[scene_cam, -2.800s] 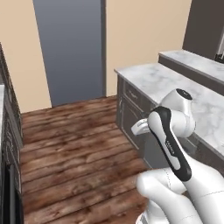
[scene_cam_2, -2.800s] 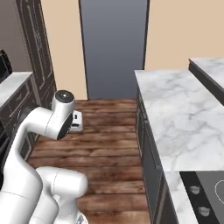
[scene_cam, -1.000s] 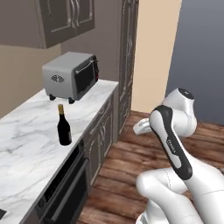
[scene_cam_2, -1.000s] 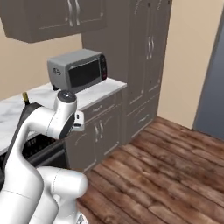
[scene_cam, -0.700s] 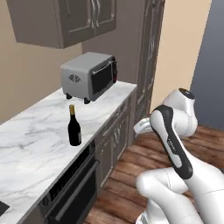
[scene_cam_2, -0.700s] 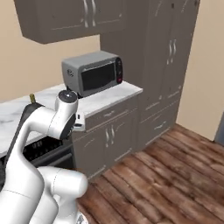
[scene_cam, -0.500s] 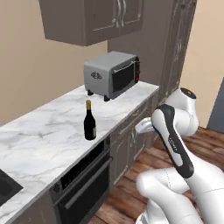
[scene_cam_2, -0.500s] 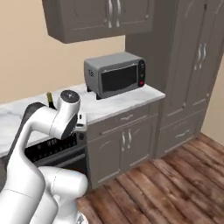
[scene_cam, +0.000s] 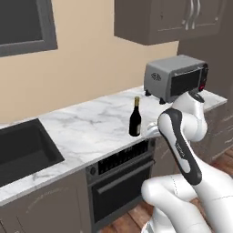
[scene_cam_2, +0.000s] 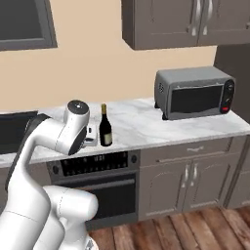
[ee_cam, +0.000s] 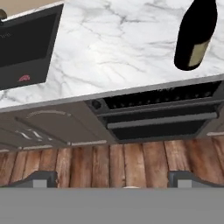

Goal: There is a wine glass and glass cup on the dining counter. Place the wine bottle next to the wine glass and the juice bottle next to the glass cup.

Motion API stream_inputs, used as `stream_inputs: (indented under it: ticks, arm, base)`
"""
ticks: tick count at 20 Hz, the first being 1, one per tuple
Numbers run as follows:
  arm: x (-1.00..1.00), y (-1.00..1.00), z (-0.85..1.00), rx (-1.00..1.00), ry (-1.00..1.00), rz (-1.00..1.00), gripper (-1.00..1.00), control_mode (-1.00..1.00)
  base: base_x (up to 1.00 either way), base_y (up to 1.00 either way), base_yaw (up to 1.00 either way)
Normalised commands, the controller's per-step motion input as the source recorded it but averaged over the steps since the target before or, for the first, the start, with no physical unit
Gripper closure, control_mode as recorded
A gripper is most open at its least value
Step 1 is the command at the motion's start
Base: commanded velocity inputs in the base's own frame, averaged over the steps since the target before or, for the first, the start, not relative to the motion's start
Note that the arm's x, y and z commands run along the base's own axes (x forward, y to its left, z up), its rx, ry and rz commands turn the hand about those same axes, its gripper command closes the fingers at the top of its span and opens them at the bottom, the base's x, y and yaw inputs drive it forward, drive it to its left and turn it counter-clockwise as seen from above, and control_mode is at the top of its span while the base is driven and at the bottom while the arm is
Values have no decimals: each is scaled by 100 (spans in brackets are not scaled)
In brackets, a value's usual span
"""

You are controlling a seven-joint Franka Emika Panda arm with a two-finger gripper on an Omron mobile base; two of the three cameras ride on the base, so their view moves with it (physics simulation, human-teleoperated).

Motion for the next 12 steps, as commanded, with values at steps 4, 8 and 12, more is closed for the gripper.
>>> stream_inputs:
  ticks: [4, 8, 12]
  arm:
    - [0, 0, 0, 0, 0, 0, -100, 100]
    - [0, 0, 0, 0, 0, 0, -100, 100]
    - [0, 0, 0, 0, 0, 0, -100, 100]
  base:
    - [31, -10, 58]
    - [23, -22, 56]
    - [15, -35, 48]
